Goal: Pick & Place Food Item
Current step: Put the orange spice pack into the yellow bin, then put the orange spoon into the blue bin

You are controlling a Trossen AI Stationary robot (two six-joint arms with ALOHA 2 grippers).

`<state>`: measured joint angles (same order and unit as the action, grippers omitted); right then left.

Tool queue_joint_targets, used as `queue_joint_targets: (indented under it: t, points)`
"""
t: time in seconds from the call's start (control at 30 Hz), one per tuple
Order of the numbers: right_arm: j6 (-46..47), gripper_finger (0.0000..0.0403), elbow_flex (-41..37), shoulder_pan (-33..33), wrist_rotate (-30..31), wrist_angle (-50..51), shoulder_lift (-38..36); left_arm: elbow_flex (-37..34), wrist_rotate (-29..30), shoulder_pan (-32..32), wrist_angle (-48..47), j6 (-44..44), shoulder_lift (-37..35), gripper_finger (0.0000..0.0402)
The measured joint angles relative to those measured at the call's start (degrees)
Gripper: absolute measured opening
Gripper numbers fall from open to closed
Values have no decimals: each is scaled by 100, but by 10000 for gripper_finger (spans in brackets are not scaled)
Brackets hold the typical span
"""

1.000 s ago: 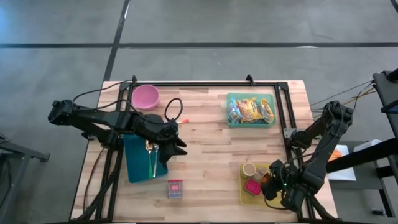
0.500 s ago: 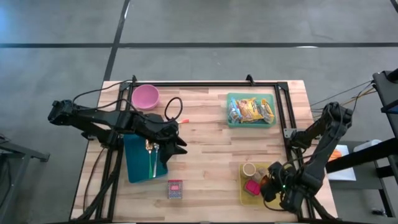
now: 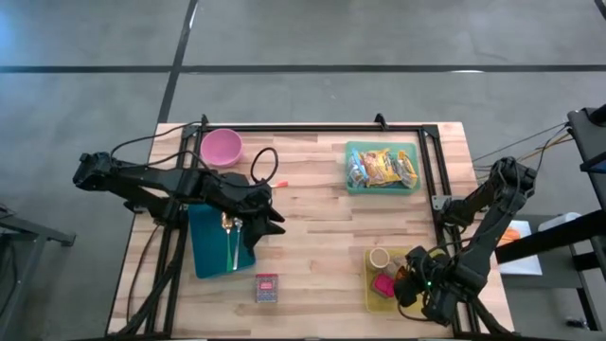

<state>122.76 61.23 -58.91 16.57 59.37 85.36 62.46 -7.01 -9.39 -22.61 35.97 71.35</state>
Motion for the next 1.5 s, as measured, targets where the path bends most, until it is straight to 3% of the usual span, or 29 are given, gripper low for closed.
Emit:
queue_joint_targets:
  t: [1.2, 1.33, 1.5]
  points:
    - [-166, 10, 7, 4, -209, -334, 0, 0, -2, 0, 0, 7, 0, 210]
    - [-168, 35, 7, 6, -226, -349, 0, 0, -2, 0, -2, 8, 0, 210]
    - [-134, 115, 7, 6, -222, -364, 0, 0, -2, 0, 0, 9, 0, 210]
